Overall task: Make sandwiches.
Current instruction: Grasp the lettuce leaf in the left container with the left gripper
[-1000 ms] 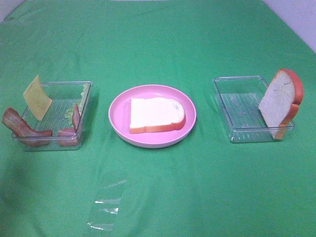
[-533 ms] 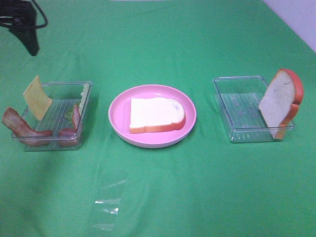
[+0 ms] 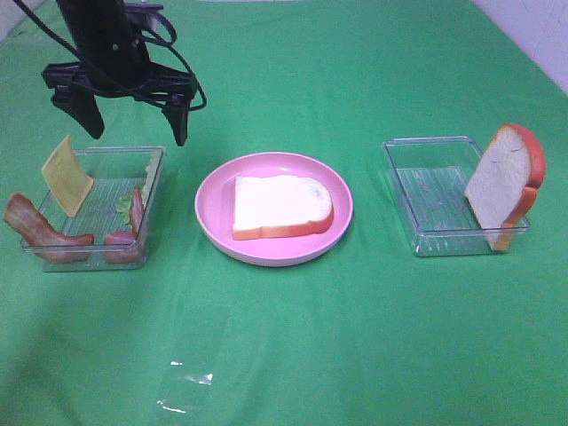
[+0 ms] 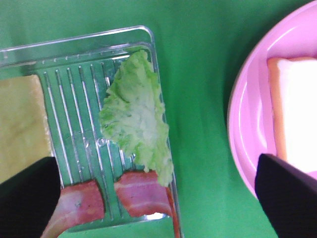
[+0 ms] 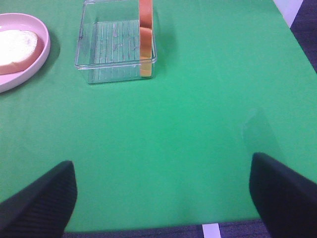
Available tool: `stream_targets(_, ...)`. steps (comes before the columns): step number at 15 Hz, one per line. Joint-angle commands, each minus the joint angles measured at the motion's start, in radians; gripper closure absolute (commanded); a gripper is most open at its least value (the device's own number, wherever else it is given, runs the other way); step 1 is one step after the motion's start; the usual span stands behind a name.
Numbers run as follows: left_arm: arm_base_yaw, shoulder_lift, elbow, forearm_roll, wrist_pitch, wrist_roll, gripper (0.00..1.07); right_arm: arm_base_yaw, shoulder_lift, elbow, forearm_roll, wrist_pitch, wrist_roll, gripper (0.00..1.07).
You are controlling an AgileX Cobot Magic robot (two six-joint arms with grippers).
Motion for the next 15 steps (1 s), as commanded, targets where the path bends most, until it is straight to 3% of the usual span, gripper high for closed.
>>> stream_targets(1,-0.011,0.063,-0.027,-0.006,0.106,-0.028,0.04,0.001,-0.034,0.003,0.001,-0.006,-0.008,0.18)
stream_targets(8,-0.011,0.137,-0.029,-0.01,0.064,-0.018,0.08,0.001,-0.034,0.003,0.001,-0.006,-0.008,0.18)
stream_targets(10,-0.011,0.149,-0.03,-0.01,0.066,-0.017,0.19,0.001,-0.034,0.003,0.001,-0.006,-0.008,0.18)
stream_targets(14,-0.011,0.149,-0.03,-0.01,0.063,-0.017,0.58,0.001,-0.034,0.003,0.001,-0.006,-0.008,0.18)
stream_targets(15,-0.011,0.149,-0.03,-0.01,0.061,-0.017,0.61,0.001,-0.034,0.003,0.001,-0.006,-0.008,0.18)
